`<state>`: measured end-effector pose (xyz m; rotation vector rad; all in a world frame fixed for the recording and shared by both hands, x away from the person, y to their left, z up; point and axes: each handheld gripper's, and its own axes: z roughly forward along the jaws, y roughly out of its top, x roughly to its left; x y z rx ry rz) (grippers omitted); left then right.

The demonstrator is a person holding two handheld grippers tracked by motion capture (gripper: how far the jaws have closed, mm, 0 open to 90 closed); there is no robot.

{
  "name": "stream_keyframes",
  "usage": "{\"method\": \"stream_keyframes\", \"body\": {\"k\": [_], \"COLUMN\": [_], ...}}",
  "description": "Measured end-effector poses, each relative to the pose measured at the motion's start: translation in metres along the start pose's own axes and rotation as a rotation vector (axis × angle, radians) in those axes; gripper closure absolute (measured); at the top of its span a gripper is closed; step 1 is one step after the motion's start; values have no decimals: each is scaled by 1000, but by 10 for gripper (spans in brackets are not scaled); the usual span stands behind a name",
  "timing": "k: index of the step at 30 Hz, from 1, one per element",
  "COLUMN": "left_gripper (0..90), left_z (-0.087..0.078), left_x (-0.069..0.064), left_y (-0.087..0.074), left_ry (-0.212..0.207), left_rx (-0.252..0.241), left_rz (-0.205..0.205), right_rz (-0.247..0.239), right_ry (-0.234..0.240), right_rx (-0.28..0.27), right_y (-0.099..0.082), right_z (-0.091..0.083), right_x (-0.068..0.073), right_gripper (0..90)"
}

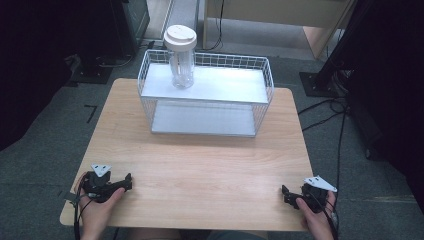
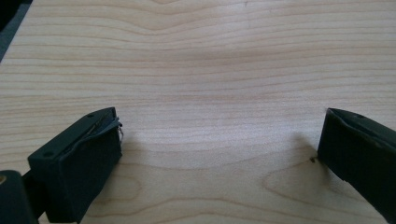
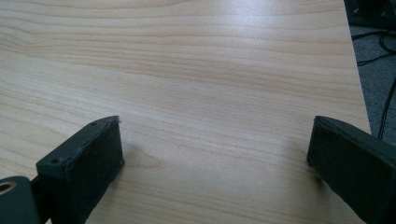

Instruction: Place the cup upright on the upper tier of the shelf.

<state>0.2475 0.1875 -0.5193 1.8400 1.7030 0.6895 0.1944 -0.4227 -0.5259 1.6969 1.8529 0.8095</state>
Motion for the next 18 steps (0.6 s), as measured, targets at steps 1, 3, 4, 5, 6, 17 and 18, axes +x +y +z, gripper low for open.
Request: {"method": "stream_keyframes", "body": {"k": [1, 3, 4, 5, 6, 17, 18], "left_gripper": [0, 0, 0, 0, 0, 0, 0], "left_z": [0, 0, -1, -1, -2, -3, -3], "left_x": [0, 3, 5, 8, 14, 35, 35], "left_y": [0, 0, 0, -1, -2, -3, -3], "left_ry": [-3, -19, -28, -43, -60, 17, 16], "left_rx": [0, 2, 2, 1, 2, 1, 2], "left_rz": [3, 18, 30, 47, 63, -22, -19], "right_rz": [0, 0, -1, -1, -1, -2, 1], "right_ry": [0, 0, 0, 0, 0, -1, 0], "right_rx": [0, 0, -1, -1, 0, -1, 0], "right_y": [0, 0, 0, 0, 0, 0, 0], "right_z": [0, 0, 0, 0, 0, 0, 0], "right_x": [0, 0, 0, 0, 0, 0, 0], "right_gripper": [33, 34, 34, 34, 34, 35, 35]}}
